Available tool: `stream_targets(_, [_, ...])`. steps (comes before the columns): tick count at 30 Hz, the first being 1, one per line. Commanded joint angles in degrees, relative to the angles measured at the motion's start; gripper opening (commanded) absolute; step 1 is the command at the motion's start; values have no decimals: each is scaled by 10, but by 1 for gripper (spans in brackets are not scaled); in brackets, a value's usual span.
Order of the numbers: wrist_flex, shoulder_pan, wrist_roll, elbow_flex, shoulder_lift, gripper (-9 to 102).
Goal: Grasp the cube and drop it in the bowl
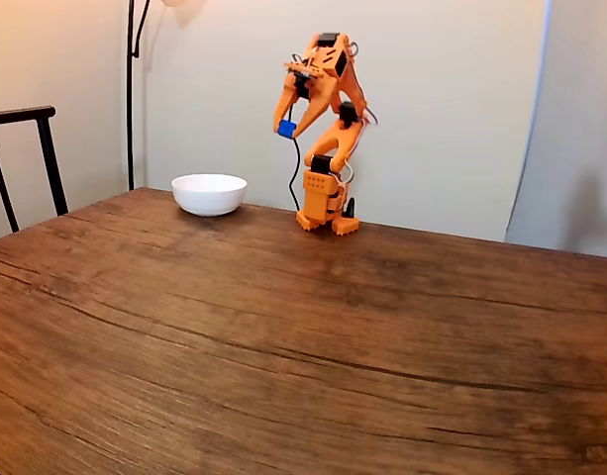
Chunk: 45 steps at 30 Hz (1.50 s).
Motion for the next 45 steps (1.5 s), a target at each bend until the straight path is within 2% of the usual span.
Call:
stream_targets(1, [33, 24, -10, 28, 62, 5])
stream_targets(12, [23, 48, -27, 103, 110, 5])
stream_targets(24, [20, 281, 7, 104, 108, 5])
stream_targets(31, [-61, 462, 31, 144, 108, 5])
stream_targets(36, [-140, 524, 33, 236, 109, 5])
stream_targets(45, [-304, 623, 126, 373, 109, 5])
